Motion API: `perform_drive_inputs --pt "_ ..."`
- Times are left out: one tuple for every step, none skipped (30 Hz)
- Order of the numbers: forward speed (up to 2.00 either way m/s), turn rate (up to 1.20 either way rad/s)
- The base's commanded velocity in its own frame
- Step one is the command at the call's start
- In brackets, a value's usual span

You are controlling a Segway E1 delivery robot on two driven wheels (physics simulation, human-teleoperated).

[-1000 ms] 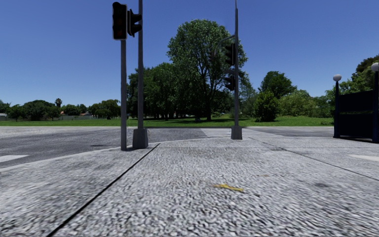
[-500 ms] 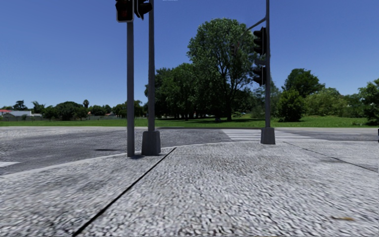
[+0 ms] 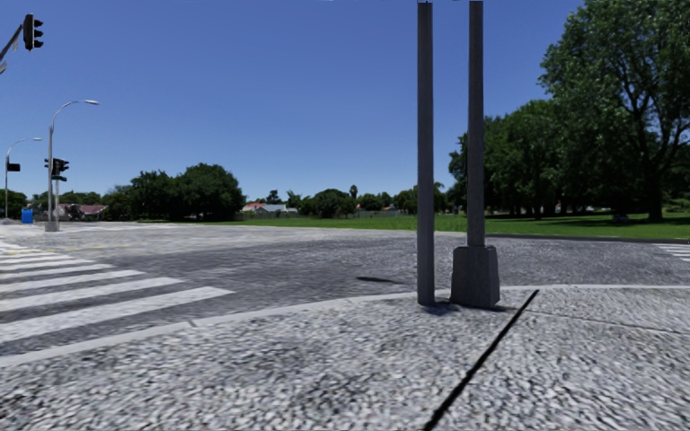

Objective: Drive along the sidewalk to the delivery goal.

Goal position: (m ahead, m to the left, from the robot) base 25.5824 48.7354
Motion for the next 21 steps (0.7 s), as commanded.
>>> perform_drive_inputs --pt "2.00 1.20" --pt "2.00 1.20" --pt "2.00 1.20" --pt "2.00 1.20" --pt "2.00 1.20" --pt "2.00 1.20" --pt "2.00 1.20" --pt "2.00 1.20" --pt "2.00 1.20" --pt "2.00 1.20" --pt "2.00 1.20" --pt "2.00 1.20" --pt "2.00 0.95" --pt "2.00 0.78" --pt "2.00 0.70" --pt "2.00 0.67" --pt "2.00 0.67" --pt "2.00 0.67" --pt "2.00 0.66" --pt "2.00 0.66" --pt "2.00 0.66"
